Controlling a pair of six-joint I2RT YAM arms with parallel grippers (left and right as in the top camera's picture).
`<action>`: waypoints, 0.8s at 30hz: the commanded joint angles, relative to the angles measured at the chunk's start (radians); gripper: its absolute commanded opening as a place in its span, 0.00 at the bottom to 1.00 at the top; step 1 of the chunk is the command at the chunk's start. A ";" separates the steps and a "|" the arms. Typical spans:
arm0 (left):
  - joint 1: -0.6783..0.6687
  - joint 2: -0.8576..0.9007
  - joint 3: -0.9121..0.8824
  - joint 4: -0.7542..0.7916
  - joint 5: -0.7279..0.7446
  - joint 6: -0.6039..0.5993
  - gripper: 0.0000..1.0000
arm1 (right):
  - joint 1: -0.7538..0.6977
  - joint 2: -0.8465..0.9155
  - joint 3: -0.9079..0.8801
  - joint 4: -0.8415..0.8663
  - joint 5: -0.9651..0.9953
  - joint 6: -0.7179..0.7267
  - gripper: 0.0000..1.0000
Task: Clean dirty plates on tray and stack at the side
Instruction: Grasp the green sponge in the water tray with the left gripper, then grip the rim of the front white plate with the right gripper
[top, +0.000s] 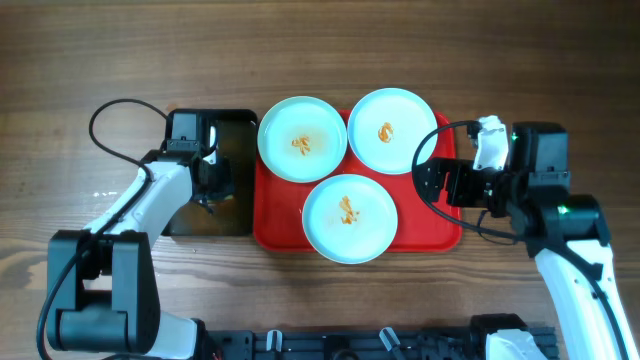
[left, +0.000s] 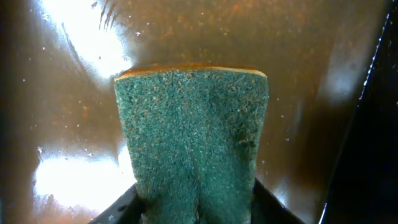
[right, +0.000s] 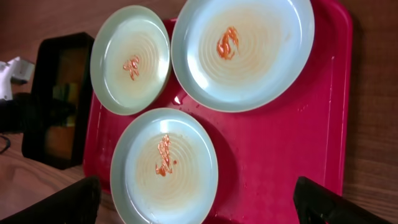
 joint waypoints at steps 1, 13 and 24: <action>-0.009 0.015 0.013 0.011 0.009 -0.053 0.24 | 0.004 0.060 -0.027 -0.010 -0.039 0.005 0.94; -0.009 0.015 0.013 0.019 0.009 -0.077 0.04 | 0.151 0.311 -0.027 -0.001 -0.053 0.007 0.58; -0.009 0.015 0.013 0.018 0.009 -0.077 0.04 | 0.206 0.518 -0.028 0.050 0.025 0.094 0.38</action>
